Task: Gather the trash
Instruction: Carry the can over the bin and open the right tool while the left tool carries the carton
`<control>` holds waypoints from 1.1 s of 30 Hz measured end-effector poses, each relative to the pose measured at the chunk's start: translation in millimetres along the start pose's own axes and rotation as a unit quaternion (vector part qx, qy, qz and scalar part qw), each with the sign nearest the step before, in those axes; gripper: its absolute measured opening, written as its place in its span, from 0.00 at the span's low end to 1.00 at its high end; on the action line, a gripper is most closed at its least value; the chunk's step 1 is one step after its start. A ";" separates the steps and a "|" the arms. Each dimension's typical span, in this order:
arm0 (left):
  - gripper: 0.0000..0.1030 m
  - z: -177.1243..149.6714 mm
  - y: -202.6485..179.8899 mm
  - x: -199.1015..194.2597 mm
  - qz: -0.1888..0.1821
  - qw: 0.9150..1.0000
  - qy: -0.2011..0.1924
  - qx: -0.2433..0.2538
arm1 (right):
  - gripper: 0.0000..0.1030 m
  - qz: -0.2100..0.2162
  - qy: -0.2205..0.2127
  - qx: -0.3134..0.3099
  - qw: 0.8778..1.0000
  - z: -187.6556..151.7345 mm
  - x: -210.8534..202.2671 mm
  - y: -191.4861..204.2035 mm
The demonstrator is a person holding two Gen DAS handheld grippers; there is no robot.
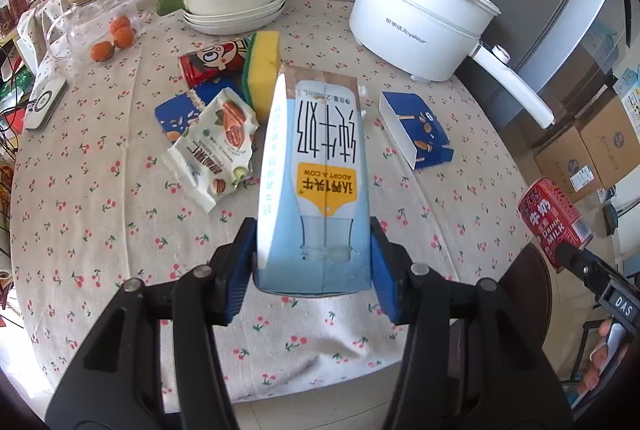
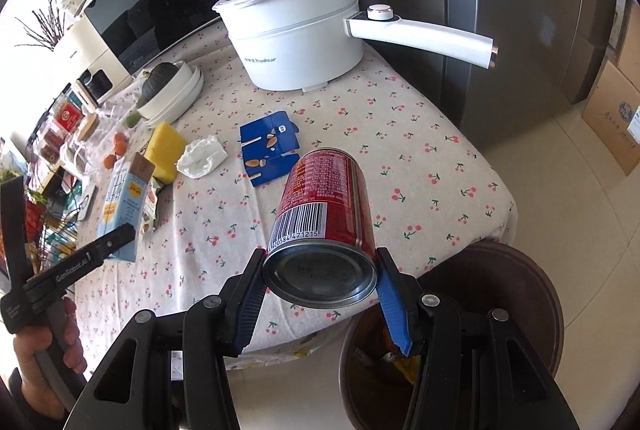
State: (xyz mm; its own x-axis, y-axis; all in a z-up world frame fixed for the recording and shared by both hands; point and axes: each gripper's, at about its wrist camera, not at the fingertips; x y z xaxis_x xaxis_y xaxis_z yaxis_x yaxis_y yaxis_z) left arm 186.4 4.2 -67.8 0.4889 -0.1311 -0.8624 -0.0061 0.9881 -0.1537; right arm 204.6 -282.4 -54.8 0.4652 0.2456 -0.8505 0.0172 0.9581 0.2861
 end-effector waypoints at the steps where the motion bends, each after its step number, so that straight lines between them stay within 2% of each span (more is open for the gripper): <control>1: 0.53 -3.6 1.7 -3.0 -0.002 1.000 0.001 0.001 | 0.52 0.003 0.000 0.002 1.000 -2.3 -2.4 -0.4; 12: 0.53 -36.1 -6.1 -22.3 -0.027 0.999 0.010 0.028 | 0.52 -0.001 -0.003 0.015 1.000 -39.7 -26.7 -21.7; 33: 0.53 -84.3 -89.3 -14.7 -0.058 0.987 0.039 0.141 | 0.52 -0.081 0.052 0.040 0.995 -114.9 -25.0 -125.7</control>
State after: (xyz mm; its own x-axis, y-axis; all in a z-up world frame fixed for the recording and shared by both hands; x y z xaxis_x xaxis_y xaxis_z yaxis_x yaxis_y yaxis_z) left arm 106.2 -88.8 -82.0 0.4031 -0.2402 -0.8831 0.2951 0.9475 -0.1231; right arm 89.2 -392.0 -120.2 0.3571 0.1067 -0.9279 0.1569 0.9725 0.1722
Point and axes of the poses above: each gripper's, at about its wrist camera, not at the fingertips, and x roughly the way its jaws point, y to its left, z to its top, and after that the axes turned 4 degrees about x, right-handed
